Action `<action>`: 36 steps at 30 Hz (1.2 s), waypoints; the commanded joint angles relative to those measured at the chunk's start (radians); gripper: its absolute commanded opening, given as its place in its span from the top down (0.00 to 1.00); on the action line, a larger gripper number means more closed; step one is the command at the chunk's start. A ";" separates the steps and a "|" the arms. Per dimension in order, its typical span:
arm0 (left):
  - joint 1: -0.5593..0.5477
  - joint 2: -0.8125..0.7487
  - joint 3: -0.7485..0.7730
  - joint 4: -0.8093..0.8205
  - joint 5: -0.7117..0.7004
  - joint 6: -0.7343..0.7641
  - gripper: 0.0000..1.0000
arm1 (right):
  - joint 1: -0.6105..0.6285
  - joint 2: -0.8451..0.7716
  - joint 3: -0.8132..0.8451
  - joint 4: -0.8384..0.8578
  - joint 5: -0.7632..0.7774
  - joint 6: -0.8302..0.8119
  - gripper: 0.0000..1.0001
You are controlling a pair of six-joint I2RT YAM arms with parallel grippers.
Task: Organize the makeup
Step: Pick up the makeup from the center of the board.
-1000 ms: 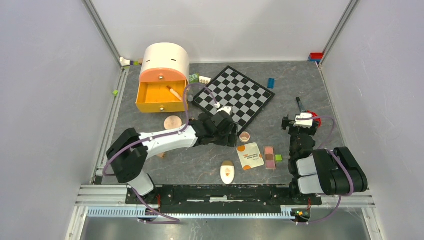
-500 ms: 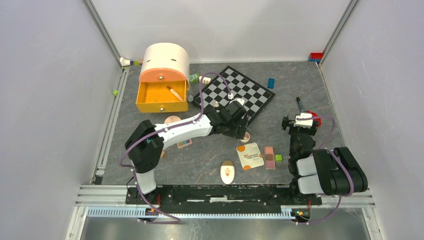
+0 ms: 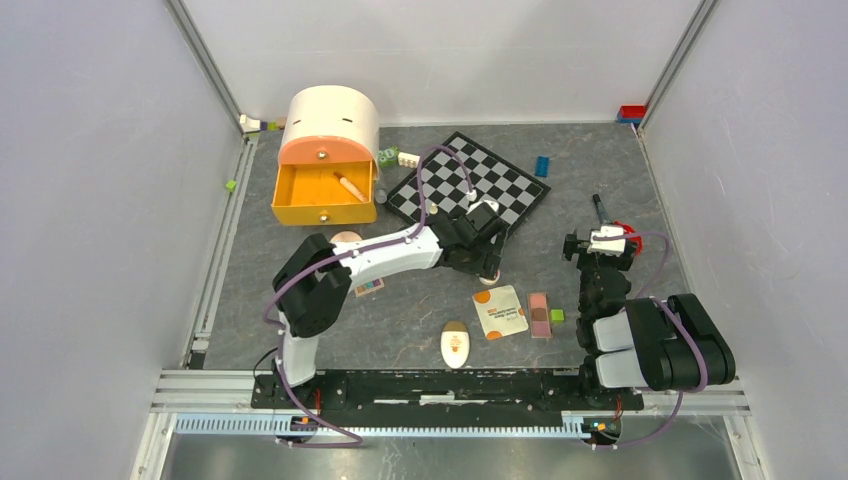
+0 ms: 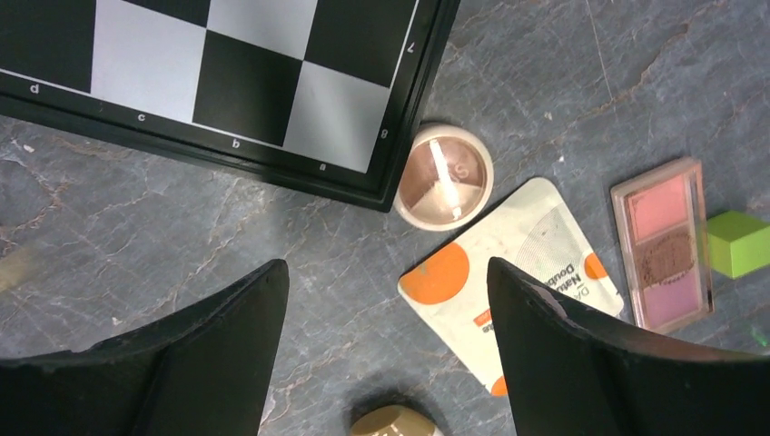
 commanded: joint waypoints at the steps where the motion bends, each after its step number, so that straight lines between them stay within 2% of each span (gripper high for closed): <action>1: -0.042 0.061 0.081 0.010 -0.087 -0.095 0.13 | -0.002 -0.006 -0.118 0.031 -0.005 -0.014 0.03; 14: -0.092 0.171 0.138 0.017 -0.222 -0.285 0.09 | -0.001 -0.006 -0.118 0.030 -0.005 -0.015 0.03; 25: -0.094 0.244 0.206 0.014 -0.259 -0.317 0.10 | -0.002 -0.006 -0.117 0.031 -0.005 -0.015 0.03; 27: -0.094 0.261 0.220 0.003 -0.264 -0.323 0.13 | -0.001 -0.005 -0.117 0.030 -0.005 -0.015 0.03; 32: -0.096 0.272 0.218 -0.013 -0.267 -0.334 0.32 | -0.001 -0.006 -0.118 0.031 -0.005 -0.015 0.02; 36: -0.105 0.258 0.187 -0.010 -0.261 -0.334 0.44 | -0.001 -0.006 -0.117 0.030 -0.004 -0.015 0.03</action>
